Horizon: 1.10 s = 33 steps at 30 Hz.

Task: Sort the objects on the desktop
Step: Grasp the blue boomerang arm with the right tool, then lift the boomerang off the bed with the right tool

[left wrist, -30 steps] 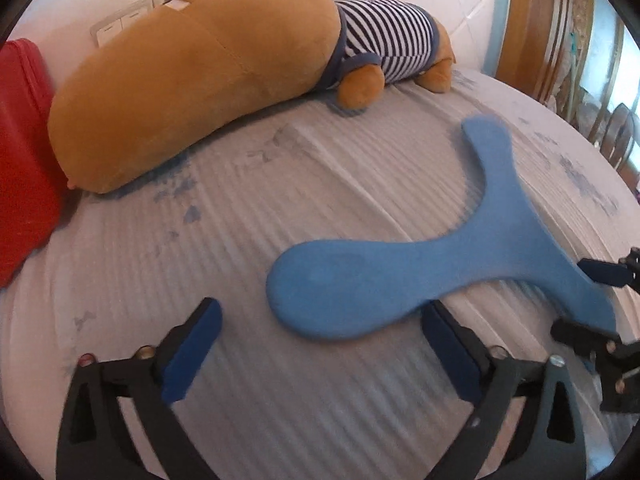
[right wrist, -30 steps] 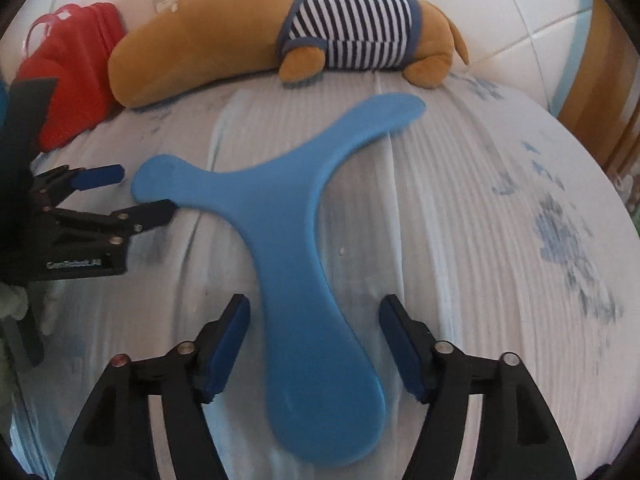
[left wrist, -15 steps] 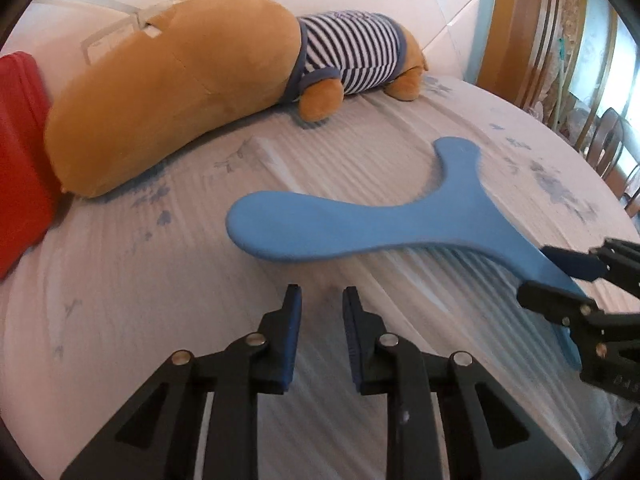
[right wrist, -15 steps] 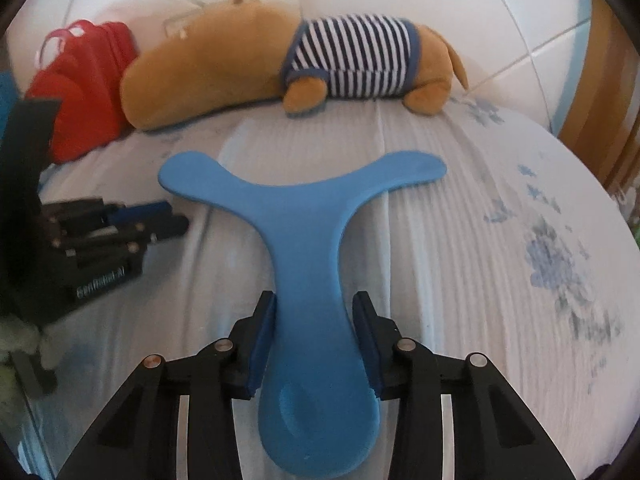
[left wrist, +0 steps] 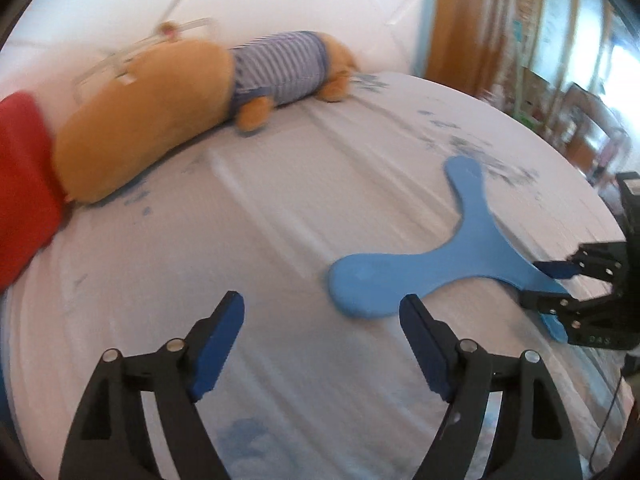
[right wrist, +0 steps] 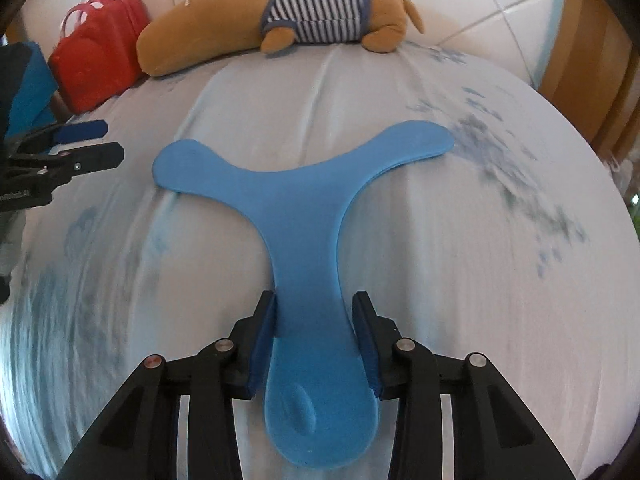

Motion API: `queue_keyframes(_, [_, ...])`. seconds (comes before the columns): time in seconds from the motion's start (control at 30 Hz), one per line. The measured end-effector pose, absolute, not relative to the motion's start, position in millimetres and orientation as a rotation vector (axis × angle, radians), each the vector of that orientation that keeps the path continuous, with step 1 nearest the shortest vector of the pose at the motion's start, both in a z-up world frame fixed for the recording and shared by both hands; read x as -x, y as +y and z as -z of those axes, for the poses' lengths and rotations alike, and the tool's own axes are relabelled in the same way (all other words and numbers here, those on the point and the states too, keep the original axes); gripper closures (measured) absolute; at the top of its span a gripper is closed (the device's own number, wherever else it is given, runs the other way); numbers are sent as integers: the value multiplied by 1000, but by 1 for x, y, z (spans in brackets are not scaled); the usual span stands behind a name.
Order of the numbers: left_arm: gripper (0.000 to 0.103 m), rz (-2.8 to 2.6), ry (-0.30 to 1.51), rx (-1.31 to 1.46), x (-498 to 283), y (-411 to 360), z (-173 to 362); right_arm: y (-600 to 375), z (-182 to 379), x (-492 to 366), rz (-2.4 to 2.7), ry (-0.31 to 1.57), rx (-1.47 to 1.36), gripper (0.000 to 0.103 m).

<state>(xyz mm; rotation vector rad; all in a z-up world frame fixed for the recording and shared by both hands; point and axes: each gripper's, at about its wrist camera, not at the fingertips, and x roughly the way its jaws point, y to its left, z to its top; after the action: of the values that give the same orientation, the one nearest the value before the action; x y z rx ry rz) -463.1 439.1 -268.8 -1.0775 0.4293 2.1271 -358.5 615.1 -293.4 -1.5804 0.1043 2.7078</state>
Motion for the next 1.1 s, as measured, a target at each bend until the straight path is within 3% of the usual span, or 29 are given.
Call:
queue_keyframes(0.17, [23, -1994, 521, 1024, 449, 490, 279, 642, 294, 340, -2769, 53, 1549, 63])
queue_keyframes(0.23, [23, -1948, 560, 993, 447, 511, 283, 653, 295, 335, -2761, 46, 1536, 44])
queue_keyframes(0.27, [23, -1918, 581, 985, 446, 522, 286, 658, 295, 333, -2755, 48, 1528, 41])
queue_keyframes(0.43, [22, -1801, 661, 1034, 436, 551, 312, 675, 296, 321, -2732, 134, 1496, 40])
queue_keyframes(0.5, [25, -1814, 624, 1037, 435, 548, 310, 677, 296, 322, -2707, 173, 1468, 47])
queue_keyframes(0.7, [26, -1852, 630, 1054, 422, 537, 306, 666, 296, 327, -2658, 96, 1438, 46])
queue_keyframes(0.8, [24, -1870, 580, 1077, 423, 535, 308, 664, 300, 330, -2666, 69, 1445, 40])
queue_keyframes(0.9, [47, -1905, 585, 1047, 417, 538, 306, 661, 302, 334, -2658, 57, 1408, 40])
queue_keyframes(1.0, [59, -1906, 603, 1027, 410, 536, 300, 655, 296, 329, -2669, 11, 1388, 41])
queue_keyframes(1.03, [75, -1900, 594, 1025, 409, 536, 297, 653, 292, 327, -2679, -1, 1372, 41])
queue_keyframes(1.07, [83, -1898, 578, 1023, 408, 534, 291, 650, 287, 325, -2687, -15, 1356, 42])
queue_keyframes(1.1, [84, -1899, 566, 1021, 407, 533, 286, 648, 283, 325, -2691, -29, 1344, 42])
